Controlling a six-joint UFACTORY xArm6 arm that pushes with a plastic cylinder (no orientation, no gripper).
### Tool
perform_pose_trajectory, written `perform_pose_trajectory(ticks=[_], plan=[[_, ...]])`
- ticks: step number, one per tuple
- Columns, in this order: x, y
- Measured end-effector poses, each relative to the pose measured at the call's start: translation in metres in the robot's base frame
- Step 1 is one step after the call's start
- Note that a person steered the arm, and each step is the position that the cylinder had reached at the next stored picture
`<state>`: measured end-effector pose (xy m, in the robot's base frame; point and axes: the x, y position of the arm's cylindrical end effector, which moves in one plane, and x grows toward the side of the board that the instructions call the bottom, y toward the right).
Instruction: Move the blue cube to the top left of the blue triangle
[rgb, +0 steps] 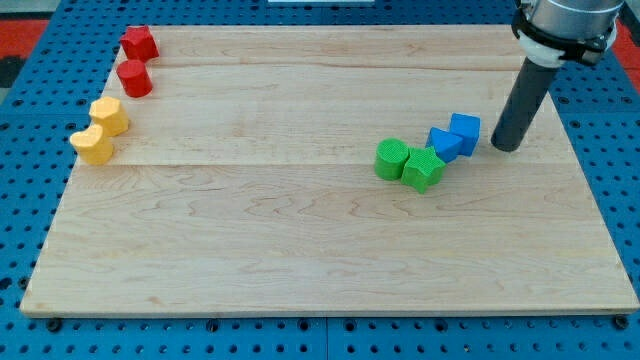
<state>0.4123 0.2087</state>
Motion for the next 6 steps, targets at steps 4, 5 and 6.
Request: perform_pose_trajectory(ticks=[4,5,6], plan=[[-0.017,-0.041],[0.015,-0.022],[0.030,-0.027]])
